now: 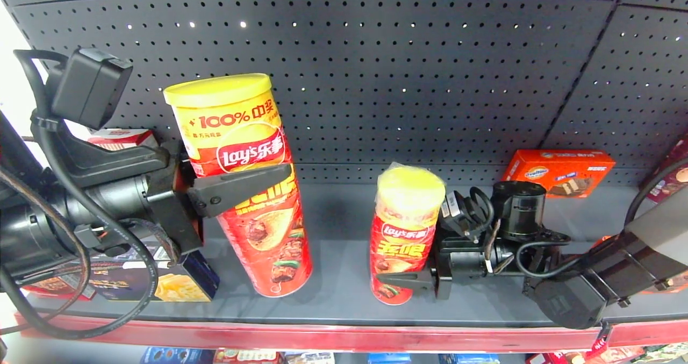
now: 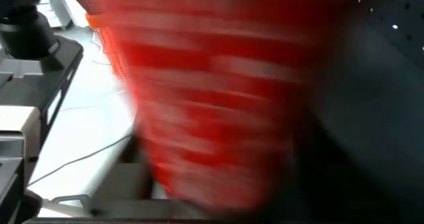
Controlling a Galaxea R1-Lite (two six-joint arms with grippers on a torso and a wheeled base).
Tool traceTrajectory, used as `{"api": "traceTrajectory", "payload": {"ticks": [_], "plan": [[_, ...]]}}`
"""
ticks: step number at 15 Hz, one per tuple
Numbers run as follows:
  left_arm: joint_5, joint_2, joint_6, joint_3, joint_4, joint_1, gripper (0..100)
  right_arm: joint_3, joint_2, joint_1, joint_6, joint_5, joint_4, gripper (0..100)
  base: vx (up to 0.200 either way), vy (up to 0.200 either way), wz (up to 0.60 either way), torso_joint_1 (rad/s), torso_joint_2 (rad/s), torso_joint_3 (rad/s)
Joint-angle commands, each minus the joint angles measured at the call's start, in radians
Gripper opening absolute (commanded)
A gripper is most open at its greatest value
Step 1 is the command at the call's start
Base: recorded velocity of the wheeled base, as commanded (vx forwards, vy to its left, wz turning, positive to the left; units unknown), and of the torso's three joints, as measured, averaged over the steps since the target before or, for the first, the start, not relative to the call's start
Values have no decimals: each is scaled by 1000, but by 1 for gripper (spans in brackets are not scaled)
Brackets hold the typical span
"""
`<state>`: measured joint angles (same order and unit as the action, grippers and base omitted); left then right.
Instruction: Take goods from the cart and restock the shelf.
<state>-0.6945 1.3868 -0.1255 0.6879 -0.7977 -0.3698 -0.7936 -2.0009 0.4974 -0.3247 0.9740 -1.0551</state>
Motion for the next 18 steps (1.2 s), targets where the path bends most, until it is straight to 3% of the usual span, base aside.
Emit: {"api": "traceTrajectory", "payload": {"ticks": [1,18], "plan": [[0,-5,0,-1,0,-1,0,8,7,-14,-2,0,0,100,0,0,0,0,0,0],[3,-25,0,-36,0,0,0,88,102,-97,-8,-1,0,100,0,0,0,0,0,0]]}}
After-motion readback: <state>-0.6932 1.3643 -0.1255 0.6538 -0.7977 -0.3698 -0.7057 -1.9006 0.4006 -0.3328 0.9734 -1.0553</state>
